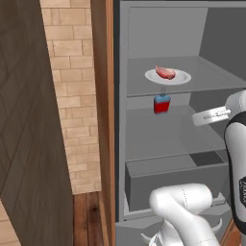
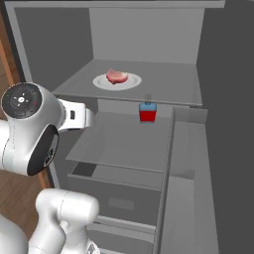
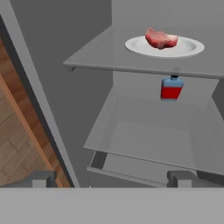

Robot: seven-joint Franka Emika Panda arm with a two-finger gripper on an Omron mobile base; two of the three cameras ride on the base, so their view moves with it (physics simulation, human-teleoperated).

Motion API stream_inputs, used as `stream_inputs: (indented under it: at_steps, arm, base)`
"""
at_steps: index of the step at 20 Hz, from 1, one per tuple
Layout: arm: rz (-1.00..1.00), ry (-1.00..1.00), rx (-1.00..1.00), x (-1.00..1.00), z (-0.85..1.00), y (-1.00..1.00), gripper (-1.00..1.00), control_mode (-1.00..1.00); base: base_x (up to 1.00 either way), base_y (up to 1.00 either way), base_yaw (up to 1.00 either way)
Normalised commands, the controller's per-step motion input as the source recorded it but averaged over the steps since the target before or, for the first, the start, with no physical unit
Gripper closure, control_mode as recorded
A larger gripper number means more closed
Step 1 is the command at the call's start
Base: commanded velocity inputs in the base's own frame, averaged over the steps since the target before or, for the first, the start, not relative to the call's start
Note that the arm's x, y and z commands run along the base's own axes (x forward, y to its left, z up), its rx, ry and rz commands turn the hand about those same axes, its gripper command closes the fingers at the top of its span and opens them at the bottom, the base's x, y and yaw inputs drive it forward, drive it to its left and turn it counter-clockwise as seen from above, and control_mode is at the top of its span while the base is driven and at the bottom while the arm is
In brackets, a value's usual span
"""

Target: Retrieve the steak from the fridge and place it on the saucepan with marinade on the stove.

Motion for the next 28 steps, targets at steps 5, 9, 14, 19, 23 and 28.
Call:
stream_inputs:
  at_steps: [5,9,14,19,23,28]
  arm:
    - [0.00,0.00,0.00,0.00,0.00,0.00,-1.00,1.00]
    - [0.00,0.05,0.00,0.03,0.00,0.00,-1.00,-1.00]
    - [0.00,0.02,0.00,0.00,0.12,0.00,-1.00,-1.00]
    - [0.00,0.02,0.00,0.00,0.43,0.00,-1.00,-1.00]
    - [-0.02,0.08,-0.06,0.00,0.51,0.00,-1.00,-1.00]
    - [-0.04,0.21,-0.09,0.13,0.31,0.00,-1.00,-1.00]
  base:
    - [0.00,0.00,0.00]
    - [0.02,0.00,0.00]
    - [0.00,0.00,0.00]
    - [0.00,0.00,0.00]
    - [0.00,0.00,0.00]
    - [0.00,0.00,0.00]
